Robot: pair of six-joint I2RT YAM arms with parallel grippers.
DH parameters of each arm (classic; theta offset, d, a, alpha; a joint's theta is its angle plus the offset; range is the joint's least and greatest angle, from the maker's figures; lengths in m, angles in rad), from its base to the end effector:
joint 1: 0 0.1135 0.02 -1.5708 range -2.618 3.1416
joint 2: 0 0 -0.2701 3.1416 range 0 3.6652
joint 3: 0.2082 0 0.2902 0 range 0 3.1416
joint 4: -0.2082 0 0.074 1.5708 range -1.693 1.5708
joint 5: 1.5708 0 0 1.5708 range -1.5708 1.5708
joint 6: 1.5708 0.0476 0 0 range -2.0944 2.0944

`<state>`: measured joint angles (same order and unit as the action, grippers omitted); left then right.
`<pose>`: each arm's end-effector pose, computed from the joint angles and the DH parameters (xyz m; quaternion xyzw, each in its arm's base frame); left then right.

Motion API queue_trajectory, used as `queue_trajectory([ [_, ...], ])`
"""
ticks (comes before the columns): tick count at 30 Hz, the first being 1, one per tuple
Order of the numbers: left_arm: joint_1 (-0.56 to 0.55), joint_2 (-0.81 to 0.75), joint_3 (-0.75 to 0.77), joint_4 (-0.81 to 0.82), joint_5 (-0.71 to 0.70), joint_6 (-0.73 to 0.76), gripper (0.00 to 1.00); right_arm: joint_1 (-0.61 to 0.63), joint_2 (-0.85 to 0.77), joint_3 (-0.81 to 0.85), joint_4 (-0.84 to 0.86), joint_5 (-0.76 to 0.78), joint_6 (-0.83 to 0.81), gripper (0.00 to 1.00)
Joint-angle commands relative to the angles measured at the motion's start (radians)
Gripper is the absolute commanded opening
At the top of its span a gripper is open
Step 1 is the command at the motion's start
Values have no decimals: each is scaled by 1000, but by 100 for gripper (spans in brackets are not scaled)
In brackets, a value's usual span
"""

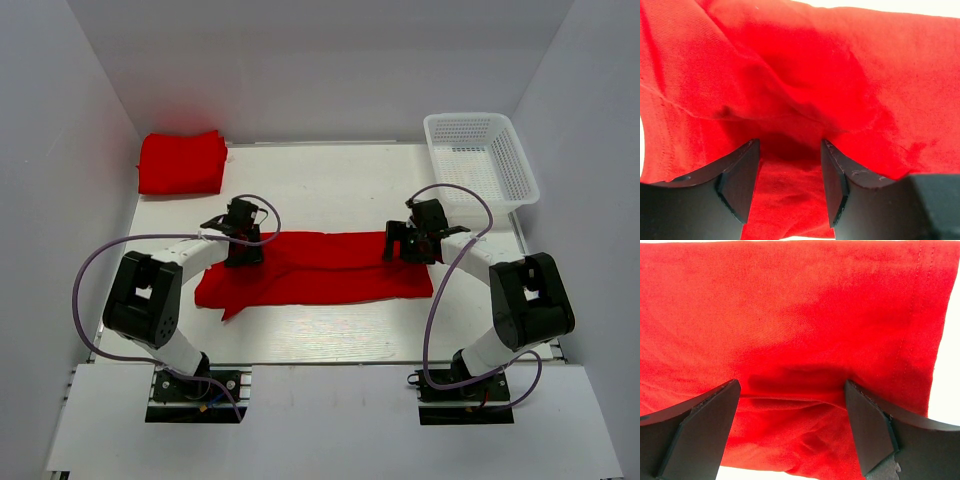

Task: Fold and stack the t-shirts
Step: Fold the tshirt

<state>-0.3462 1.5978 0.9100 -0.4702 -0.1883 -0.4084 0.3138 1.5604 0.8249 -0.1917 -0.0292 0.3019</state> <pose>0.3165 -0.1047 0.1390 -0.0495 0.9734 0.0104 0.2236 0.3239 0.1066 0.1403 -0.0103 0.9485 0.1090 0.2972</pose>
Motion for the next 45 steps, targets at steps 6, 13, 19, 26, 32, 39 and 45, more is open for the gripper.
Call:
queue_trajectory([
  [6,-2,-27,18,7,-50,-12,62,-4,47,-7,-81,-5,-12,90],
  [13,-11,14,49,-7,-19,-1,36,-5,43,-7,-84,3,-9,90],
  [19,-11,-50,59,28,73,48,0,-5,49,-10,-81,8,-4,90],
  [26,-11,-70,61,70,170,117,0,-5,43,-13,-83,9,-4,90],
  [32,0,-56,84,-37,44,56,70,-4,49,-10,-83,6,-6,90],
  [39,0,-56,66,-44,-13,34,91,-4,50,-3,-92,9,-10,90],
  [45,0,-9,66,-44,-13,34,80,-2,50,-4,-95,14,-10,90],
])
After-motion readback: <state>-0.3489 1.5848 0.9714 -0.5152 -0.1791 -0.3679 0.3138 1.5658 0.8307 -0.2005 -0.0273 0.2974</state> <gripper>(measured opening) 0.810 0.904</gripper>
